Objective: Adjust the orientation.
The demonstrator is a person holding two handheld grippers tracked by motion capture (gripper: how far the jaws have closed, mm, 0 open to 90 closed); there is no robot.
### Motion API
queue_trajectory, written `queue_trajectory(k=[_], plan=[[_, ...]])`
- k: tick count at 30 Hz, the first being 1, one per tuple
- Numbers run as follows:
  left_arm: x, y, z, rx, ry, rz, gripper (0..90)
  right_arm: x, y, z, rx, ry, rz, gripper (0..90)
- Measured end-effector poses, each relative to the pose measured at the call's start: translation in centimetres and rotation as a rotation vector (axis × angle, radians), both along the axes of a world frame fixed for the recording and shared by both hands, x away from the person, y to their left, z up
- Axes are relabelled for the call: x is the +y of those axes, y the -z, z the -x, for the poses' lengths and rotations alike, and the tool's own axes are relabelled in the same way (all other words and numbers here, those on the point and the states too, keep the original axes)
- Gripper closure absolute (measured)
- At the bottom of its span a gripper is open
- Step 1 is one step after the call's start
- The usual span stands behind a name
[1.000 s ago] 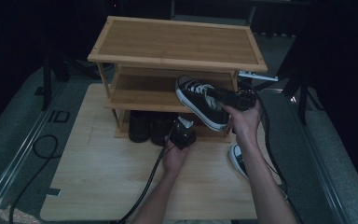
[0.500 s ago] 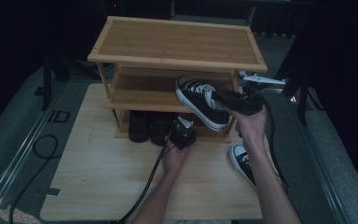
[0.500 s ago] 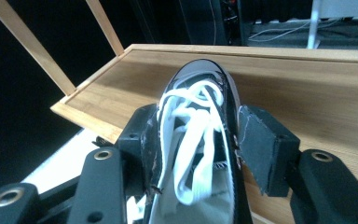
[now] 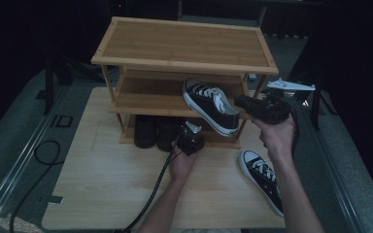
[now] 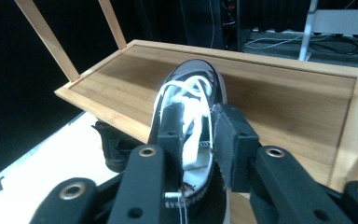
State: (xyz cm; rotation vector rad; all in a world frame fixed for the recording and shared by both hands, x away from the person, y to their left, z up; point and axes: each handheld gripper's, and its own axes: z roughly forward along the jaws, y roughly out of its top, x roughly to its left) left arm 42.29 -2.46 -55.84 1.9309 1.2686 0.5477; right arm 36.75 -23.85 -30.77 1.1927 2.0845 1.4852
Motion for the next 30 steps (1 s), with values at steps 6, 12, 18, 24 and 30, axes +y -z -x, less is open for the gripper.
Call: queue_trajectory(k=[6,12,18,24,30], plan=[[0.0,0.0,0.0,-0.002,-0.002,-0.002,54.3,-0.9,-0.1,0.5,-0.013,0.015,0.04,87.3],[0.0,0.0,0.0,-0.002,-0.002,-0.002,54.3,-2.0,0.3,1.0,-0.01,0.029,0.072,90.0],[0.0,0.0,0.0,-0.002,-0.002,-0.002,54.3,-2.4,0.9,1.8,-0.013,0.028,0.105,90.0],[0.0,0.0,0.0,-0.002,-0.002,-0.002,54.3,-2.9,1.8,2.5,-0.008,0.037,0.136,90.0],[0.0,0.0,0.0,-0.002,-0.002,-0.002,54.3,-3.0,2.7,3.1,0.002,0.023,0.161,90.0]])
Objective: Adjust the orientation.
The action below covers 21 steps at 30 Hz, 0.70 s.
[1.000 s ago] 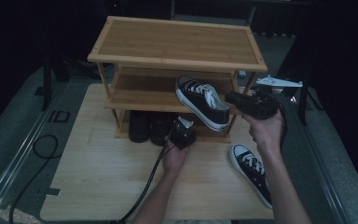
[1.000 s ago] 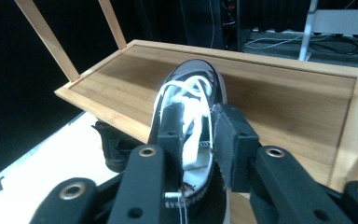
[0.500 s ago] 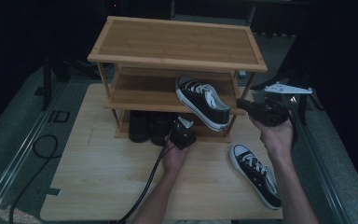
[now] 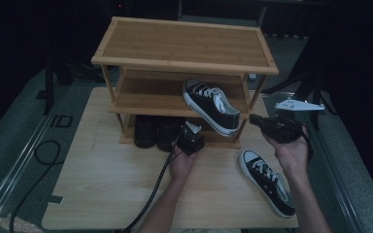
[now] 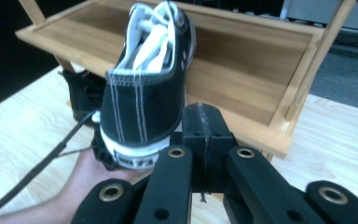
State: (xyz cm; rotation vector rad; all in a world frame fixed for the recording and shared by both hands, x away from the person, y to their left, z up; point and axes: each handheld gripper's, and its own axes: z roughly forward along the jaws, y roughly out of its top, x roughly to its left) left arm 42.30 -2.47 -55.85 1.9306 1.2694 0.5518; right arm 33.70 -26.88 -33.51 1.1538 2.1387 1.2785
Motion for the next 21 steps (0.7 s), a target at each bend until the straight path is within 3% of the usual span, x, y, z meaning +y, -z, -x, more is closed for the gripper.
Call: queue_trajectory(k=[8,15,21], plan=[[0.0,0.0,0.0,0.0,-0.001,0.0,54.3,1.2,1.9,1.4,0.02,-0.054,0.061,90.0],[0.0,0.0,0.0,0.0,0.0,0.0,54.3,1.8,3.5,1.8,0.043,-0.084,0.075,90.0],[0.0,0.0,0.0,0.001,0.001,-0.001,54.4,2.4,3.9,1.8,0.047,-0.101,0.077,90.0]])
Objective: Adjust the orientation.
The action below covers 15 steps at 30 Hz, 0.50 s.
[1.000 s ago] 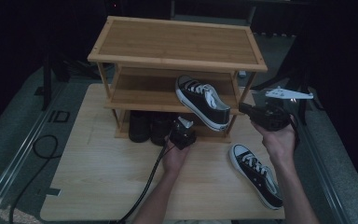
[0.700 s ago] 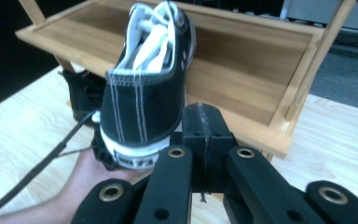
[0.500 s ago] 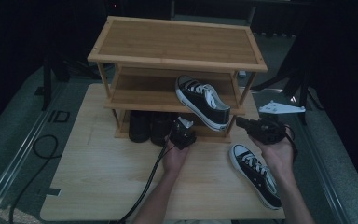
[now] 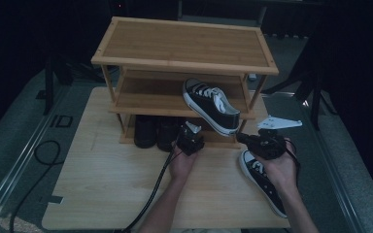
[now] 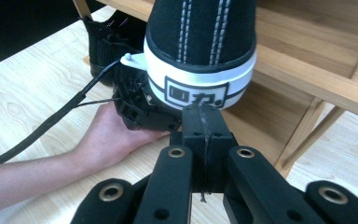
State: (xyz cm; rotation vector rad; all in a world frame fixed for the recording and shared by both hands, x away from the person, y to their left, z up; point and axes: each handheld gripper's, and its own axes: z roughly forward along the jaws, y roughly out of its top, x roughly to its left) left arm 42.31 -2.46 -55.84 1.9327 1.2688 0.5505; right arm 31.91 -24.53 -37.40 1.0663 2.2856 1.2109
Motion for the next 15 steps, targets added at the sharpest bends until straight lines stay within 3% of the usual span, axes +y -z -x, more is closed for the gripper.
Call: queue_trajectory(k=[9,15], plan=[[-0.01,0.0,-0.01,0.001,0.0,0.002,54.6,0.22,0.03,-0.15,-0.002,-0.006,-0.001,90.0],[-0.02,-0.02,0.01,-0.001,-0.009,-0.004,54.7,0.99,0.03,-0.07,-0.002,-0.043,-0.013,90.0]])
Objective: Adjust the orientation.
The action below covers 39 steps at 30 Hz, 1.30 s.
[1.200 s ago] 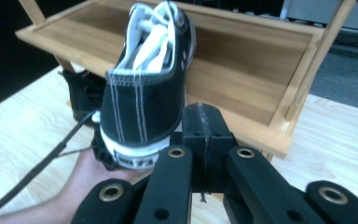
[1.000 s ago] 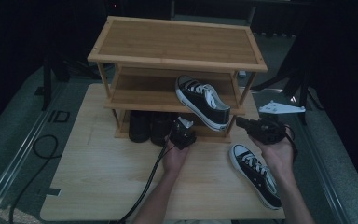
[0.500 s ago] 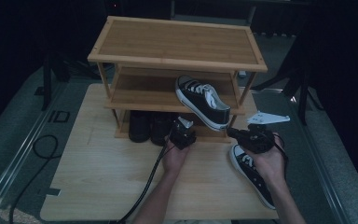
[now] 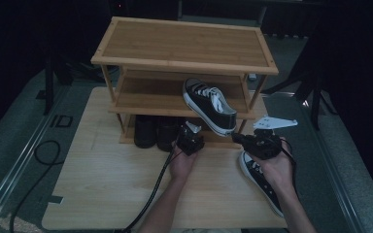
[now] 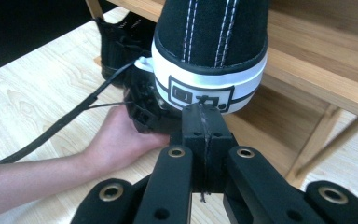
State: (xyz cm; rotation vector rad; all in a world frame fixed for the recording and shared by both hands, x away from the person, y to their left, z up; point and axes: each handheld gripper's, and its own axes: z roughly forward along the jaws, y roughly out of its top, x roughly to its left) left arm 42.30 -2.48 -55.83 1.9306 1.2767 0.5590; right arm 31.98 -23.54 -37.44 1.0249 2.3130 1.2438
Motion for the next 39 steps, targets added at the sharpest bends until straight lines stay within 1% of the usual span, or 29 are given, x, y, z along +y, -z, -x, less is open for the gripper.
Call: queue_trajectory(k=[3,9,22,24,26,30,32,36,39], plan=[[0.0,0.0,0.0,0.001,0.001,0.0,54.9,0.5,0.0,-0.2,-0.005,-0.012,-0.007,90.0],[0.0,0.0,0.0,0.001,0.001,0.001,55.1,1.5,0.2,-0.7,0.006,-0.047,-0.014,90.0],[0.0,0.0,0.0,-0.001,0.0,0.003,55.3,4.2,0.6,-1.6,-0.002,-0.114,-0.022,90.0],[0.0,0.0,0.0,0.001,0.001,0.004,55.3,4.7,0.7,-1.7,-0.007,-0.115,-0.018,90.0],[0.0,0.0,0.0,0.002,0.004,0.003,55.4,5.0,0.7,-1.9,-0.005,-0.124,-0.027,90.0],[0.0,0.0,0.0,0.003,0.003,0.003,55.4,5.7,0.7,-2.1,-0.016,-0.128,-0.015,90.0],[0.0,0.0,0.0,0.003,0.004,0.002,55.5,6.0,0.7,-2.2,-0.029,-0.129,-0.003,90.0],[0.1,0.0,0.0,0.005,0.006,-0.002,55.5,6.4,0.8,-2.5,-0.036,-0.13,-0.003,90.0],[0.0,0.0,0.0,0.003,0.004,0.001,55.5,6.5,0.8,-2.9,-0.043,-0.12,-0.007,90.0]])
